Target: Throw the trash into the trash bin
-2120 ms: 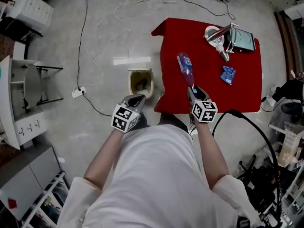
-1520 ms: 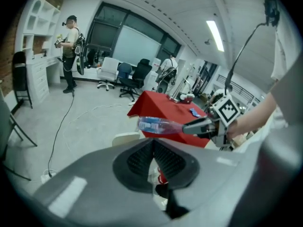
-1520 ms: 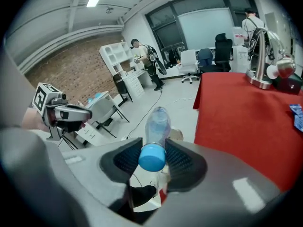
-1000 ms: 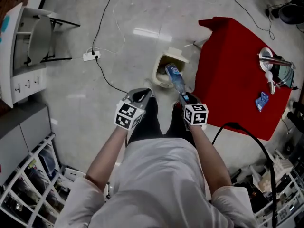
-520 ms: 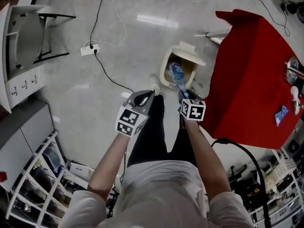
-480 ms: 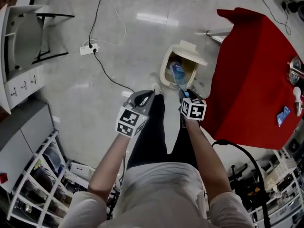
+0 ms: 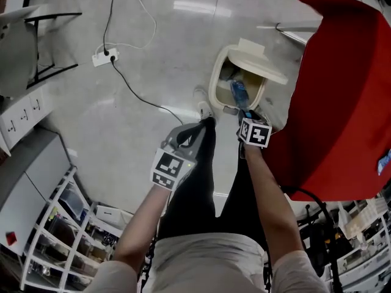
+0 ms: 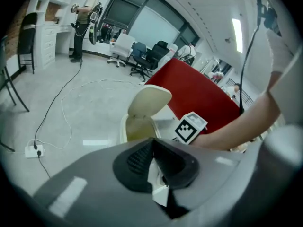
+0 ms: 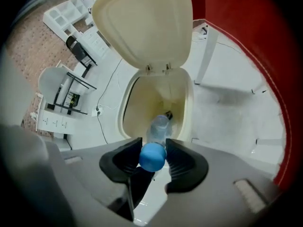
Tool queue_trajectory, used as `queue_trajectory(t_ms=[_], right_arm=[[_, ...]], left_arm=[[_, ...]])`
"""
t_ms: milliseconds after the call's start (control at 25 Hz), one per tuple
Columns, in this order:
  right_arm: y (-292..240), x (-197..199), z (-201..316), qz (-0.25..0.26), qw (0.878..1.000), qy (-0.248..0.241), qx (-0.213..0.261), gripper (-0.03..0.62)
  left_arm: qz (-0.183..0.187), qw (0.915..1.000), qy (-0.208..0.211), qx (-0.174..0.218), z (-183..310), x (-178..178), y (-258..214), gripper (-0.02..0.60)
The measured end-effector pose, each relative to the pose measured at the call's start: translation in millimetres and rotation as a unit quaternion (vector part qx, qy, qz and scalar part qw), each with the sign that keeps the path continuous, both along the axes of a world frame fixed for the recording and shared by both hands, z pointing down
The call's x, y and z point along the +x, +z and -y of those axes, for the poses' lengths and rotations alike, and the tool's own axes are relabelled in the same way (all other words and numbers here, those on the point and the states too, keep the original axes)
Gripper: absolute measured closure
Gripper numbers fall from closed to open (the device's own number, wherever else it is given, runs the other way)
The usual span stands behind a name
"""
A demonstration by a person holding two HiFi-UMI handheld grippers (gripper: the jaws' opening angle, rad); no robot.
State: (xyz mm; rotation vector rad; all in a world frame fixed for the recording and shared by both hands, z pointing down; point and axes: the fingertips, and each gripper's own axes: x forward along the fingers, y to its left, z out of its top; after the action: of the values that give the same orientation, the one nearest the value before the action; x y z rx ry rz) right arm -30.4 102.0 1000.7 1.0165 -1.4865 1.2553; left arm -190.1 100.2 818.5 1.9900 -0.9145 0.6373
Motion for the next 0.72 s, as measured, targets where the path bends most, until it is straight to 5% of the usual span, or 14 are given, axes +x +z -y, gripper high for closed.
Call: queue_trajectory(t_ms=[520,720], right_arm=[[-40,-6,2,0.044,0.999,-0.005,0.016,0.384],[-116,-16,14,0.075,0.995,-0.017,0.069,0.464]], left_arm=[[0.007,0.9999,-0.015,-0.001,-10,4,-17,0.577],[0.011,0.9995,-0.025,0.016,-2,6,-63,0.578]])
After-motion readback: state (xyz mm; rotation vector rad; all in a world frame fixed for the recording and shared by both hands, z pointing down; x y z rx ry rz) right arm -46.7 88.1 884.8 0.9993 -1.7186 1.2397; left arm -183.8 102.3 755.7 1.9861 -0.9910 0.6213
